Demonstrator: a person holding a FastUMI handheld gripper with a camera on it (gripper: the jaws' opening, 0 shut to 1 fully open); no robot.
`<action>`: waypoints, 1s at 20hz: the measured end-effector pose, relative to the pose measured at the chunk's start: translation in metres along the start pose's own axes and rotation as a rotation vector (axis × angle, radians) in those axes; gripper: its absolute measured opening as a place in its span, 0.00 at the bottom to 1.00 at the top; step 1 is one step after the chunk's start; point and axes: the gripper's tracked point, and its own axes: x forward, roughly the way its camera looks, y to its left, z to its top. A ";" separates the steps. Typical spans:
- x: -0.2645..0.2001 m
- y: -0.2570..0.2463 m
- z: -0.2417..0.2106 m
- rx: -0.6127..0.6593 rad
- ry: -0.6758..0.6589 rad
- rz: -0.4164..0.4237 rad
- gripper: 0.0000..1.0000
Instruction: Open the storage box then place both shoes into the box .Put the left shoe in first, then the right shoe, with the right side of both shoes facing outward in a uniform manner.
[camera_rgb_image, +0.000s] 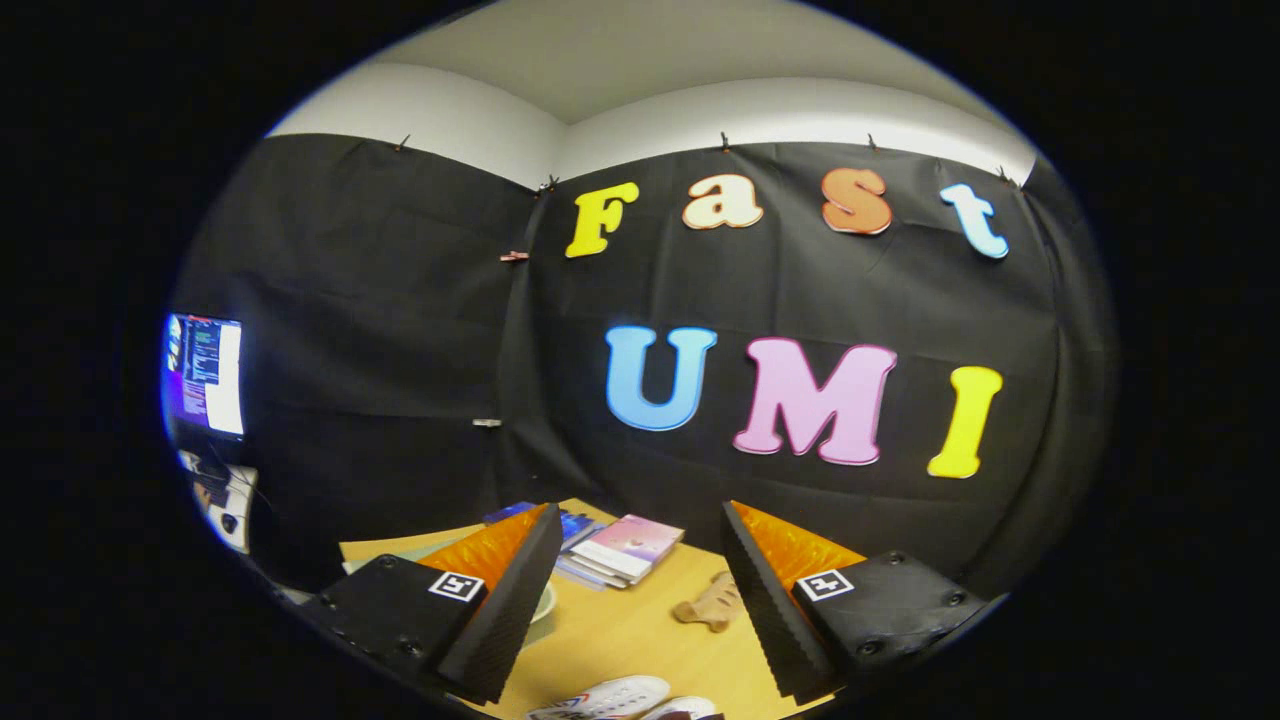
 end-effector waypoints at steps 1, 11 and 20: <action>0.002 0.014 -0.008 0.063 0.019 0.057 0.97; 0.032 0.103 -0.118 0.965 0.445 0.505 0.98; 0.060 0.129 -0.251 1.330 0.690 0.551 0.97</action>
